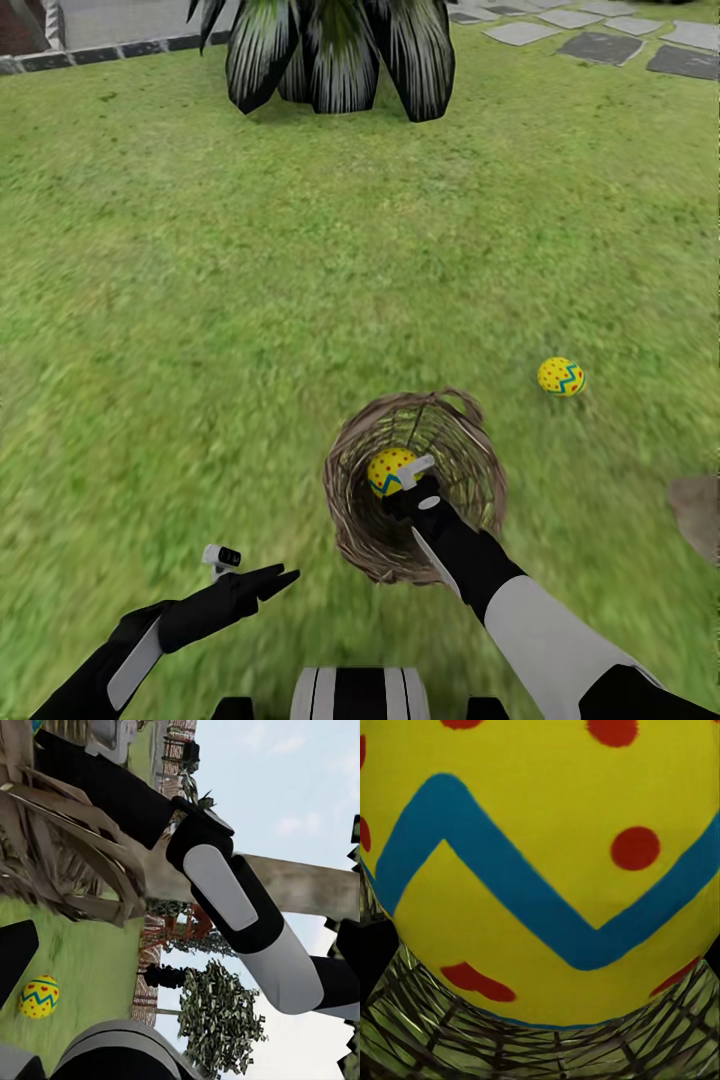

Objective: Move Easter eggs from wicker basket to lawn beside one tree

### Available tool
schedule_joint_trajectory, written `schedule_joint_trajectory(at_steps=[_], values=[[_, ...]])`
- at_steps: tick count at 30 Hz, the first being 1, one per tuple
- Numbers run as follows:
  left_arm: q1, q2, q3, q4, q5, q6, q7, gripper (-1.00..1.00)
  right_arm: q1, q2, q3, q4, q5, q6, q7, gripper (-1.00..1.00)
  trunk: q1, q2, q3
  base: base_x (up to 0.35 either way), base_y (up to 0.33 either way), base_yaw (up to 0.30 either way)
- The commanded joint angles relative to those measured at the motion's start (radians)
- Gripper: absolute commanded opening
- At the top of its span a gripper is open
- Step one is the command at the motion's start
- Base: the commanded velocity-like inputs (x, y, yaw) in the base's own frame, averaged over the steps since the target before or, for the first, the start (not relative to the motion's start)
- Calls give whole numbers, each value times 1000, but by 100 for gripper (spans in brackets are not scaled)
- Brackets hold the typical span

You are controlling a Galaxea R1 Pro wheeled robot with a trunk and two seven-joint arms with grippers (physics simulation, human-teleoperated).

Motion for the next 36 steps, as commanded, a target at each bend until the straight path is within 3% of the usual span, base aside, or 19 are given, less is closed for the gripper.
schedule_joint_trajectory(at_steps=[1,18,36], values=[[-1,1,-5,0,8,10,-1,100,-1,-1,4,-1,-4,6,-4,-100,-4,7,4,-192,0,0],[-1,0,-13,0,3,6,4,100,-1,-9,3,0,-2,5,-4,-100,-69,126,85,-11,0,0],[-1,-1,-13,0,5,-2,6,100,1,-9,4,-1,-2,5,-4,-100,-138,252,170,-121,0,0]])
